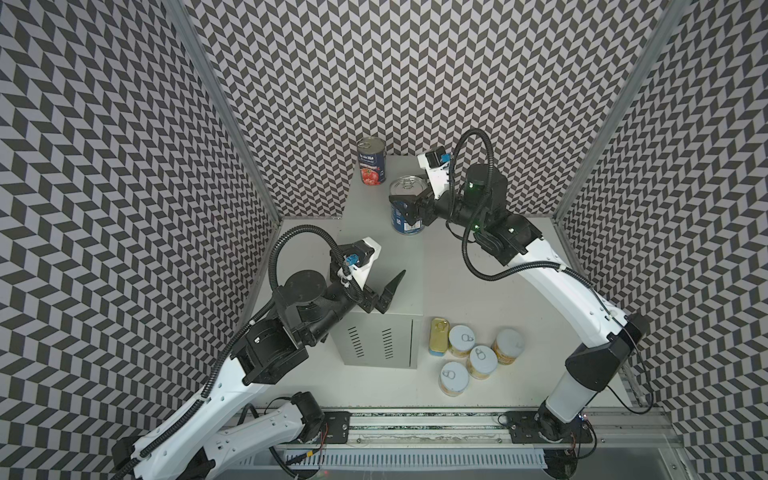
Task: Place and organize the canned foods onto the counter
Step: 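Carry the blue-labelled can with the right gripper over the cabinet top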
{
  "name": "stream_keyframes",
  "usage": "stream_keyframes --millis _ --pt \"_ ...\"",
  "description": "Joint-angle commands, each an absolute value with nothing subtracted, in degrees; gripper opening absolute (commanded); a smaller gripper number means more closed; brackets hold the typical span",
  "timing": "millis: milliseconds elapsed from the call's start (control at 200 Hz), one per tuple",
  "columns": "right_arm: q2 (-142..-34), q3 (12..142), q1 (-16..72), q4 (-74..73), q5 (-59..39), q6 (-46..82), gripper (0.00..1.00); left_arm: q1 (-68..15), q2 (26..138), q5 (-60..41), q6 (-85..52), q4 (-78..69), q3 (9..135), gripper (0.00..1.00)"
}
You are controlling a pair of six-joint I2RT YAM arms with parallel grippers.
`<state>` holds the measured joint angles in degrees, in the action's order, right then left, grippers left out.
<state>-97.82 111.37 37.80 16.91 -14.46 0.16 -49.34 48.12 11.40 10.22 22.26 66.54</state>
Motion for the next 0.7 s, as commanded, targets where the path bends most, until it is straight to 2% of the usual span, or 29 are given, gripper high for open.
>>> stream_keyframes --millis 0,696 --pt "-94.64 110.54 38.08 11.43 -13.54 -0.38 0.96 -49.00 48.14 10.63 9.59 21.45 67.15 1.00" --pt "-90.73 100.97 38.06 9.12 -11.79 -0.79 0.99 -48.99 49.28 10.20 9.34 21.10 67.45 1.00"
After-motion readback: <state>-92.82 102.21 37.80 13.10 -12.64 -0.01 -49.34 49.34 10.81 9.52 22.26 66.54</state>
